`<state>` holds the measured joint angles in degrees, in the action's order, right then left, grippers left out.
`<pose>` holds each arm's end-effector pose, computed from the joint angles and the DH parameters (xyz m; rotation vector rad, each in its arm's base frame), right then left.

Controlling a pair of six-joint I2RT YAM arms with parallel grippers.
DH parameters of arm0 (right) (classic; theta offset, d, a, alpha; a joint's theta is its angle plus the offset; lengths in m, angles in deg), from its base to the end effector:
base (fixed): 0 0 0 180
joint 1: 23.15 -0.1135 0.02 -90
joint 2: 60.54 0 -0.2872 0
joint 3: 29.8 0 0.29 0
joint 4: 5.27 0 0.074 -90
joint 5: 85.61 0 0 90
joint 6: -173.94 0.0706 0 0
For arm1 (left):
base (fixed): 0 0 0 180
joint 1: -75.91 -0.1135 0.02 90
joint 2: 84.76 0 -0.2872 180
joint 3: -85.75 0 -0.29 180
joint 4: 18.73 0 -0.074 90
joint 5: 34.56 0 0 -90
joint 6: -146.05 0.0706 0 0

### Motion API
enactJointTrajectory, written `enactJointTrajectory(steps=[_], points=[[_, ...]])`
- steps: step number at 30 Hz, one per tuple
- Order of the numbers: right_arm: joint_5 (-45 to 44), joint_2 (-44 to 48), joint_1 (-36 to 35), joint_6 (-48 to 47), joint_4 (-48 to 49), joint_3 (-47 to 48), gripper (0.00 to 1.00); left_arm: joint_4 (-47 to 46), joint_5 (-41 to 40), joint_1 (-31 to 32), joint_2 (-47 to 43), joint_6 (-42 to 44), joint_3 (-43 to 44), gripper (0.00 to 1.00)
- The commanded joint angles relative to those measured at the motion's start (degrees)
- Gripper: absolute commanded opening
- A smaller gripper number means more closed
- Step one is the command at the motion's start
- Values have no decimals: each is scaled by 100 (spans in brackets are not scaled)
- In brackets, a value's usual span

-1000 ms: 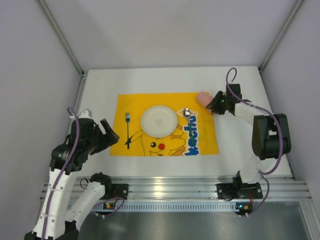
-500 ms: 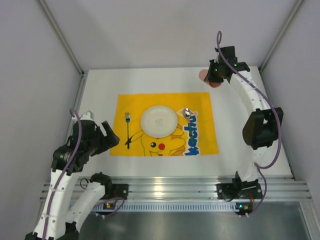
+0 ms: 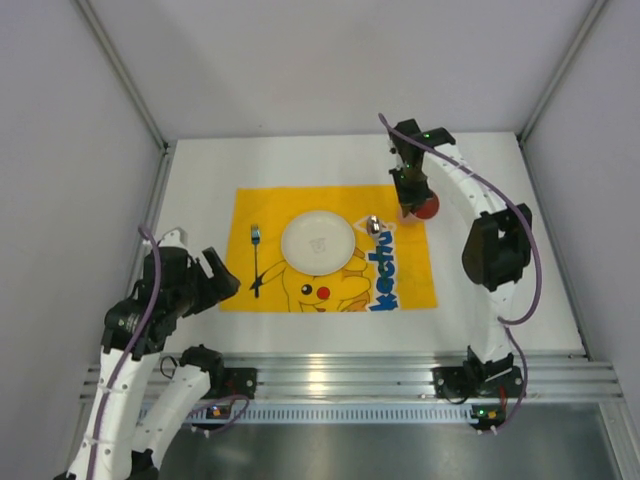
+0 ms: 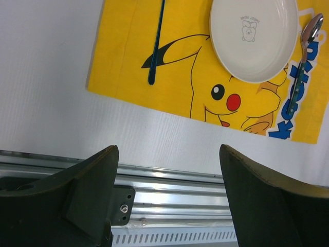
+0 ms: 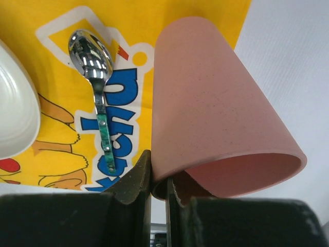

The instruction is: Set the dinner table for one person

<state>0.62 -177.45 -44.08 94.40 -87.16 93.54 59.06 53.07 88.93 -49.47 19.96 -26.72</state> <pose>0.4448 0.1651 0.2623 -0.2507 2.8687 0.0081 0.1293 -0.0269 0.3309 -0.4988 2.3427 -0.3616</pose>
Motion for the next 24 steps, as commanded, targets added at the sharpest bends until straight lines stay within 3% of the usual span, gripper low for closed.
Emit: enactJointTrajectory(steps=[1, 7, 11, 15, 24], points=[[-413, -104, -130, -53, -273, 172, 0, -2, 79, 17, -136, -38, 48, 85], [-318, -588, -175, -61, -256, 523, 8, 218, -26, 17, -198, 15, 127, 85], [-379, -816, -192, -44, -247, 787, 41, 306, -79, 17, -233, -11, 171, 85], [-537, -887, -201, -26, -264, 1200, 57, 350, -106, 17, -233, -38, 171, 85], [-634, -624, -201, -26, -273, 1921, 61, 184, -106, 17, 4, 67, 206, 85]])
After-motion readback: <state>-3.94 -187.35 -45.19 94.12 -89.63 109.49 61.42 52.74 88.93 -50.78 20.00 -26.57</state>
